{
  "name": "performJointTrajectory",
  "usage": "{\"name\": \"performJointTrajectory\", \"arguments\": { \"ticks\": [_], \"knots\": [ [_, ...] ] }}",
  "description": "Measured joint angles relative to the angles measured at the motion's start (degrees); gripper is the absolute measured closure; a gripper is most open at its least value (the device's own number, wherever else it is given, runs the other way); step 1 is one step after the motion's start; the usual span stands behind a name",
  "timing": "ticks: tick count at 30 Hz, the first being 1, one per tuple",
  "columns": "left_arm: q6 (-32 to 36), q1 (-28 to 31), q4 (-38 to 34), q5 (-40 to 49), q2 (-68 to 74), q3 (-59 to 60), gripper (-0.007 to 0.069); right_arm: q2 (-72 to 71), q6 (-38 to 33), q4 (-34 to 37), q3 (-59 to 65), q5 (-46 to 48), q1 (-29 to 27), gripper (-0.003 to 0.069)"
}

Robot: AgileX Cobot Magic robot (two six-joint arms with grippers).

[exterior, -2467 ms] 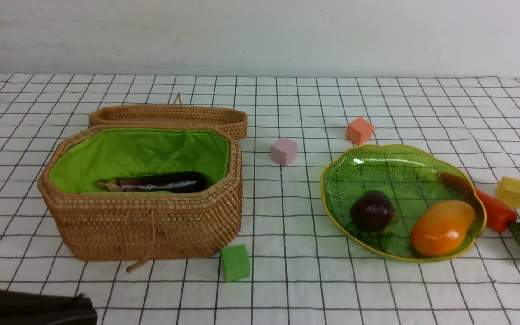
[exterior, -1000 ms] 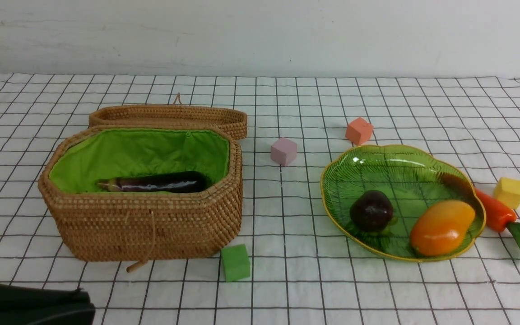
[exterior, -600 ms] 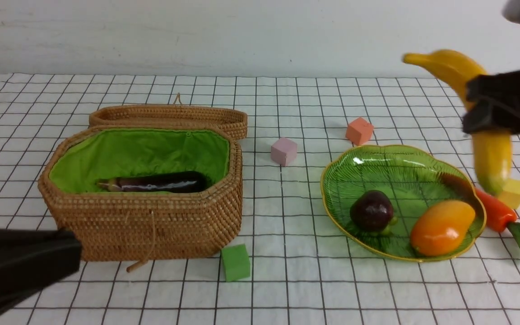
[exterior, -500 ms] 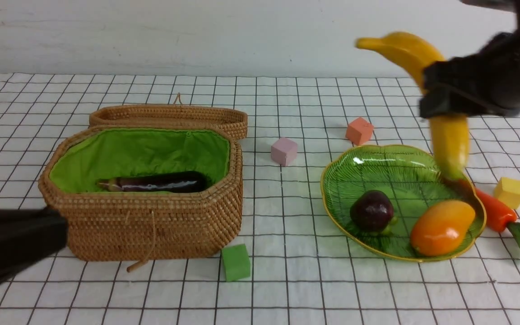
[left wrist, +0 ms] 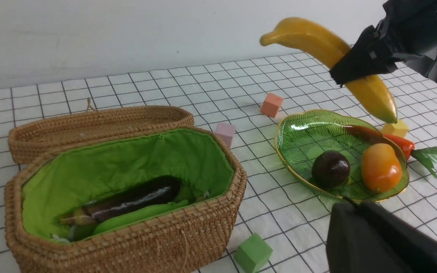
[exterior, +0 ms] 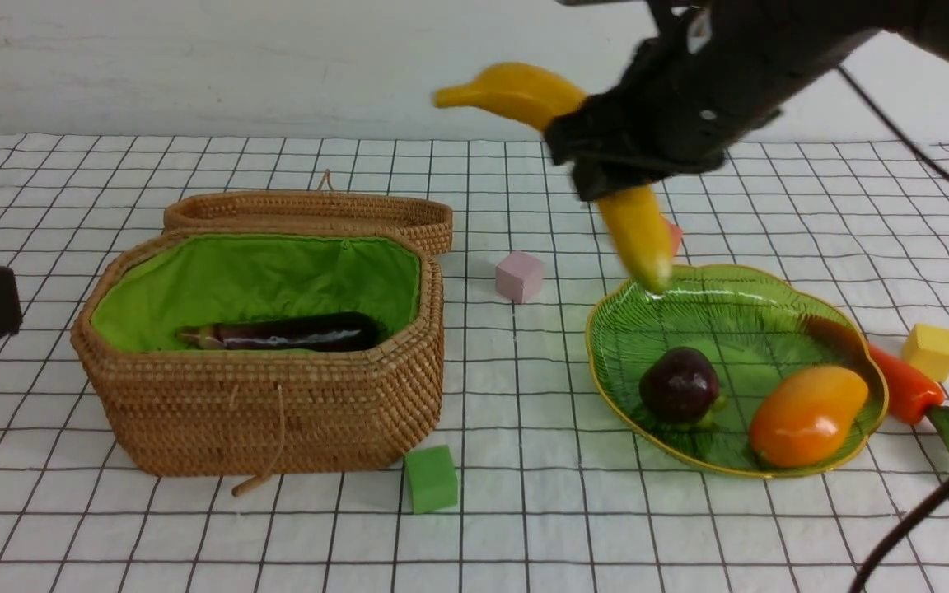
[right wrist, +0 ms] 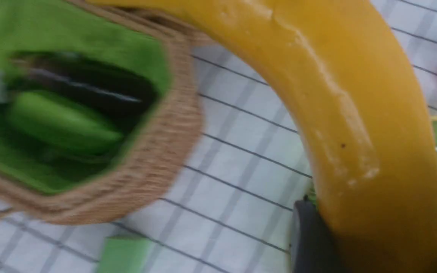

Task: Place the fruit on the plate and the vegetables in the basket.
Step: Use the right arm to grab a banana and put it into the right plate

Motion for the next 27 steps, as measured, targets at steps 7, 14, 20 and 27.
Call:
{"name": "performJointTrajectory", "arguments": {
  "ticks": [7,14,20,27],
  "knots": [
    [7.4,0.0,-7.0,0.1,0.0,0.0,0.0628,4.7,4.8,-3.6,8.2,-2.1,-11.5,0.0330],
    [12.8,0.0,-11.9,-0.4,0.0,0.0,0.0627,10.5,5.1,-3.1,9.2,-10.6,-13.3,0.0330],
    [13.2,0.0,-13.3,-0.4,0.0,0.0,0.0625,13.3,5.3,-3.4,9.2,-11.5,-13.3,0.0300],
    [13.3,0.0,-13.6,0.3,0.0,0.0,0.0625,14.1,5.7,-3.5,9.2,-11.2,-13.3,0.0093]
  ]
}}
